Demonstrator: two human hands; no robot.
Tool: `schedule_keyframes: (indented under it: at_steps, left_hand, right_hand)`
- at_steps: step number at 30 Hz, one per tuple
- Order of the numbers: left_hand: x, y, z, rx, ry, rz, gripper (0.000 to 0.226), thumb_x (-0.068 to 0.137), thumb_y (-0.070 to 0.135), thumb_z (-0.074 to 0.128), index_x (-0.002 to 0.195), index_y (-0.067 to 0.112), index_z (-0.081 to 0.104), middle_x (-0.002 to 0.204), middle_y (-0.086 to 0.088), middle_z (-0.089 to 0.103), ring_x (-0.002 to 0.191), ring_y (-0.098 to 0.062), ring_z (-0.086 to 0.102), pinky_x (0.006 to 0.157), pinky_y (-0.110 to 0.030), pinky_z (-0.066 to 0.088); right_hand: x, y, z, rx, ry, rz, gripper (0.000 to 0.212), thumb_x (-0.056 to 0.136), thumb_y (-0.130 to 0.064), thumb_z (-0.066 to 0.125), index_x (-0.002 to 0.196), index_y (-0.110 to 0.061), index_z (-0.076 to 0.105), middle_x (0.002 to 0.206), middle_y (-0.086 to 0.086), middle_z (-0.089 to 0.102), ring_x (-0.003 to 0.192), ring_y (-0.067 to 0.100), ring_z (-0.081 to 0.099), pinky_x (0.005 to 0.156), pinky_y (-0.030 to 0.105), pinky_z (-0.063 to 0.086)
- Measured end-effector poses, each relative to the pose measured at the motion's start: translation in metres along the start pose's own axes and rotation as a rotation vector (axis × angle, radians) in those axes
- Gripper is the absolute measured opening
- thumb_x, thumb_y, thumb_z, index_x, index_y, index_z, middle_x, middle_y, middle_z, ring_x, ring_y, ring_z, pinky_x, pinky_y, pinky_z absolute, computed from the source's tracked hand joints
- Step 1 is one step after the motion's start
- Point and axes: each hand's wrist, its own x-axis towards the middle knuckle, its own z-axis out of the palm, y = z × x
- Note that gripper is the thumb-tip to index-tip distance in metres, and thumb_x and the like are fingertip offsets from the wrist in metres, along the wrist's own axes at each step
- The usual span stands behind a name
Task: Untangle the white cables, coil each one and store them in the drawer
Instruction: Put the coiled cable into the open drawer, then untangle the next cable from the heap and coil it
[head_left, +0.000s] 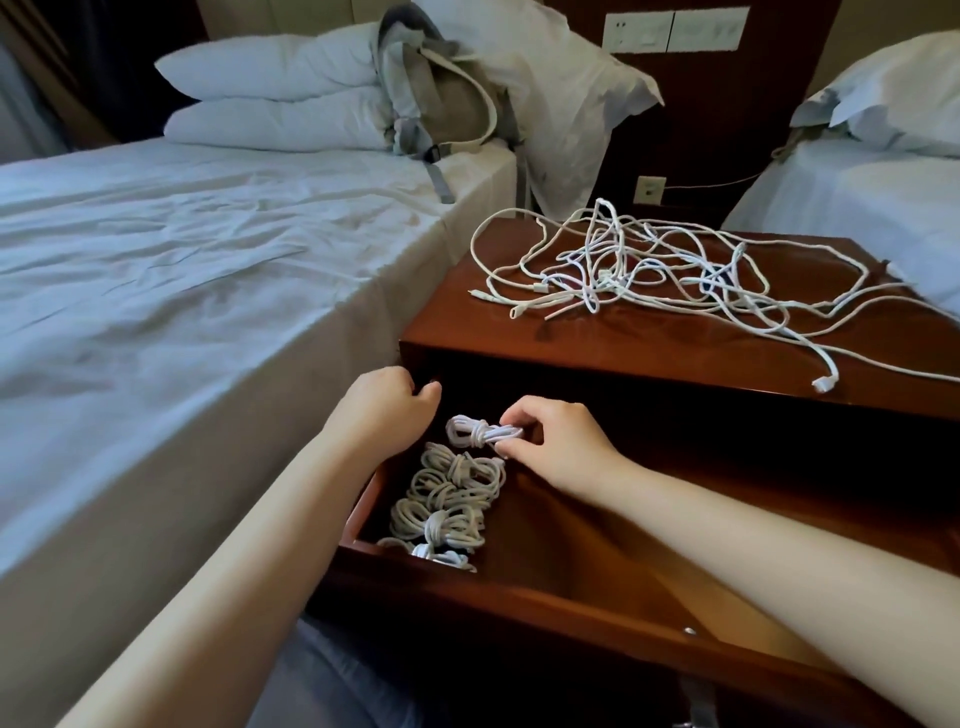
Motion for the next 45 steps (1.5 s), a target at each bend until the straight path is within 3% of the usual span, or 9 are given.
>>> schedule_keyframes:
  at_steps: [5,12,20,25,29,33,38,41,45]
  left_hand:
    - [0.001,0.001,0.004,0.065,-0.138,0.007,0.040,0.095,0.036,0.043,0.063,0.012,0.048,0.064,0.000,0.048,0.069,-0.021,0.047,0.060,-0.029,0.031]
    - [0.001,-0.001,0.006,0.052,-0.115,0.020,0.036,0.094,0.039,0.044,0.080,0.008,0.057,0.066,0.001,0.049,0.071,-0.021,0.049,0.062,-0.028,0.034]
    - [0.001,-0.003,0.008,0.043,-0.095,0.008,0.033,0.093,0.041,0.045,0.079,0.013,0.051,0.073,0.000,0.049,0.074,-0.019,0.046,0.065,-0.028,0.034]
    - [-0.006,0.010,0.001,0.007,0.170,0.128,0.031,0.092,0.037,0.049,0.088,0.007,0.055,0.083,-0.003,0.051,0.083,-0.025,0.051,0.069,-0.031,0.038]
    - [-0.009,0.034,-0.007,-0.148,0.346,0.293,0.026,0.090,0.028,0.055,0.089,0.003,0.062,0.086,-0.008,0.061,0.084,-0.024,0.054,0.073,-0.033,0.042]
    - [-0.001,0.068,-0.013,-0.303,0.347,0.328,0.023,0.089,0.025,0.056,0.091,0.004,0.065,0.091,-0.007,0.065,0.089,-0.021,0.057,0.077,-0.028,0.041]
    - [0.016,0.112,-0.010,-0.421,0.364,0.347,0.019,0.089,0.021,0.055,0.090,0.005,0.065,0.087,-0.003,0.063,0.085,-0.018,0.056,0.071,-0.023,0.036]
    - [0.025,0.139,-0.003,-0.486,0.347,0.406,0.015,0.088,0.015,0.054,0.088,0.004,0.064,0.080,-0.002,0.061,0.076,-0.020,0.056,0.071,-0.027,0.041]
    - [0.034,0.175,0.014,-0.500,0.319,0.532,0.013,0.087,0.011,0.056,0.091,0.003,0.065,0.087,-0.002,0.061,0.083,-0.015,0.053,0.069,-0.019,0.032]
  right_hand:
    - [0.002,-0.005,0.009,0.108,0.023,0.026,0.023,0.075,-0.029,0.078,0.080,-0.019,0.058,0.085,-0.005,0.068,0.085,0.012,0.063,0.080,0.030,0.049]
    - [-0.008,0.003,-0.002,0.002,-0.004,-0.084,0.015,0.085,-0.030,0.068,0.092,-0.018,0.074,0.095,-0.006,0.071,0.092,0.009,0.057,0.083,0.020,0.036]
    - [-0.011,-0.003,-0.002,-0.060,0.027,-0.164,0.020,0.086,-0.031,0.066,0.102,-0.018,0.069,0.096,-0.007,0.066,0.094,0.013,0.054,0.084,0.027,0.042]
    - [-0.009,-0.008,-0.019,0.001,0.185,-0.243,0.015,0.083,-0.021,0.068,0.097,-0.017,0.069,0.087,-0.009,0.062,0.077,0.012,0.059,0.075,0.029,0.050]
    - [-0.005,-0.014,-0.044,0.085,0.361,-0.298,0.011,0.081,-0.012,0.065,0.092,-0.013,0.069,0.080,-0.005,0.062,0.064,0.009,0.054,0.064,0.015,0.044]
    - [0.001,-0.010,-0.068,0.090,0.470,-0.252,0.010,0.085,-0.009,0.064,0.092,-0.013,0.069,0.083,-0.006,0.064,0.068,0.006,0.055,0.065,0.009,0.042]
    - [0.007,0.009,-0.102,0.037,0.570,-0.201,0.013,0.087,-0.007,0.060,0.094,-0.014,0.068,0.087,-0.010,0.061,0.071,0.006,0.057,0.067,0.014,0.046]
    - [0.005,0.028,-0.124,-0.002,0.652,-0.181,0.015,0.087,-0.005,0.059,0.095,-0.013,0.069,0.089,-0.009,0.061,0.070,0.008,0.057,0.066,0.017,0.048]
    - [-0.006,0.057,-0.153,-0.111,0.734,-0.122,0.015,0.087,-0.005,0.059,0.096,-0.013,0.068,0.087,-0.007,0.059,0.063,0.003,0.051,0.060,0.010,0.041]
